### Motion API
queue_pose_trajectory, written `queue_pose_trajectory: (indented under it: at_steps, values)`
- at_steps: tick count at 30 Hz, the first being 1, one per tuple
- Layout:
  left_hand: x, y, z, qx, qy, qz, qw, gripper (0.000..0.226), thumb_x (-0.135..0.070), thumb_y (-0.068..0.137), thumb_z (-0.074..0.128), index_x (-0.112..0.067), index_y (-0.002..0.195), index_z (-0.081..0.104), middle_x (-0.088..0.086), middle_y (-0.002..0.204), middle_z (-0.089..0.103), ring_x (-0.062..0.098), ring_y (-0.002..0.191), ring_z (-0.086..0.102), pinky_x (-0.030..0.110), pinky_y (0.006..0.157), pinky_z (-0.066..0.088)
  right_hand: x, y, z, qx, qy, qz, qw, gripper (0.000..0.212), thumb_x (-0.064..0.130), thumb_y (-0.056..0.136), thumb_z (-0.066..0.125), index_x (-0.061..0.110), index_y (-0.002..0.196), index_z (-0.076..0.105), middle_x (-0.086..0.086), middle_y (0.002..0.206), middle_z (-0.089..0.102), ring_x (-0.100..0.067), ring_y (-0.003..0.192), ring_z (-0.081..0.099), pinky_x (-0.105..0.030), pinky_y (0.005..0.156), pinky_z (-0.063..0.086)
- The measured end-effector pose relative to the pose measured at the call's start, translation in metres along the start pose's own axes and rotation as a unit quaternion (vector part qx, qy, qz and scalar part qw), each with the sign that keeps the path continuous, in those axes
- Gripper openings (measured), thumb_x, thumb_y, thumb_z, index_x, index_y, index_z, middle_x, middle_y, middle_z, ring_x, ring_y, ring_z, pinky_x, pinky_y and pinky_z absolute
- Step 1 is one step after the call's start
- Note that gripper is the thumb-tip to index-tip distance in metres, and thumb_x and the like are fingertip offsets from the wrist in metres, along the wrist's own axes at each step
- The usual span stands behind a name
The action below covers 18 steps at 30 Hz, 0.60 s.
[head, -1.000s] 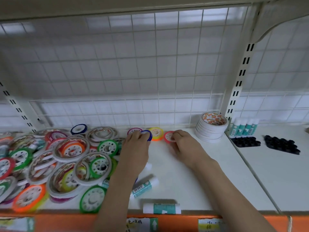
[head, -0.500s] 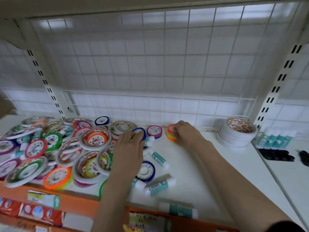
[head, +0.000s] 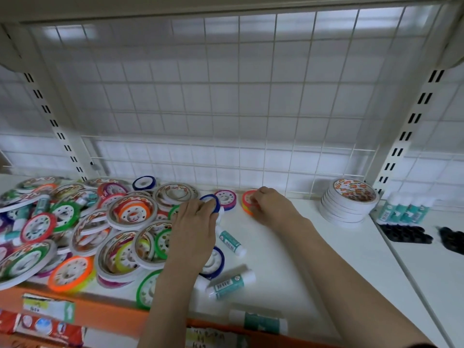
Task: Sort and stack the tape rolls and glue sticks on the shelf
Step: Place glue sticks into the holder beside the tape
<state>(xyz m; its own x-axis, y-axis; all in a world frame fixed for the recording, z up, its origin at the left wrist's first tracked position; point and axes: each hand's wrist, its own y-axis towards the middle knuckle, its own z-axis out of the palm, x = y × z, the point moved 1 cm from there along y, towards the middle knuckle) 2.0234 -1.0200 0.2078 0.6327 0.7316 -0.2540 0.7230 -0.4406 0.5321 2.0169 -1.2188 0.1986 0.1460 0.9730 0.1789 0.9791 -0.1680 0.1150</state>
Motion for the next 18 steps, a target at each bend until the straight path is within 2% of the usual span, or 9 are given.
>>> queue_pose_trajectory:
  at_steps: [11,15,16,18]
  values:
    - [-0.005,0.007,0.013,0.039,0.012,0.037,0.998,0.040,-0.028,0.085,0.036,-0.005,0.096,0.067,0.011,0.082,0.062,0.033,0.073,0.060,0.046,0.062,0.053,0.001,-0.007,0.005,-0.021,-0.001,0.009,1.000,0.040,0.020,0.093,0.046,0.013,0.132,0.046,-0.005,0.134,0.047,-0.022,0.125,0.039,-0.031,0.095,0.039]
    - [-0.011,0.023,0.015,0.027,0.027,0.074,0.997,0.013,-0.011,0.081,0.061,-0.003,0.090,0.065,0.013,0.079,0.060,0.036,0.069,0.059,0.046,0.062,0.051,-0.005,-0.020,0.005,-0.056,0.020,-0.003,0.998,0.044,0.020,0.092,0.049,0.012,0.135,0.044,-0.005,0.139,0.044,-0.022,0.130,0.036,-0.027,0.101,0.033]
    - [-0.014,0.028,0.016,0.034,0.033,0.084,0.995,0.012,-0.007,0.081,0.062,-0.002,0.092,0.065,0.014,0.082,0.060,0.037,0.073,0.059,0.046,0.065,0.050,-0.008,-0.025,0.004,-0.063,0.016,-0.007,0.998,0.044,0.019,0.092,0.048,0.009,0.135,0.044,-0.008,0.138,0.046,-0.024,0.129,0.038,-0.027,0.102,0.032]
    - [-0.023,0.039,0.020,0.073,0.059,0.097,0.991,0.020,-0.012,0.093,0.052,-0.006,0.109,0.061,0.012,0.102,0.057,0.034,0.096,0.053,0.044,0.082,0.043,-0.015,-0.037,0.002,-0.053,0.003,-0.007,0.999,0.046,0.020,0.092,0.048,0.004,0.135,0.043,-0.014,0.138,0.044,-0.027,0.130,0.038,-0.027,0.104,0.029]
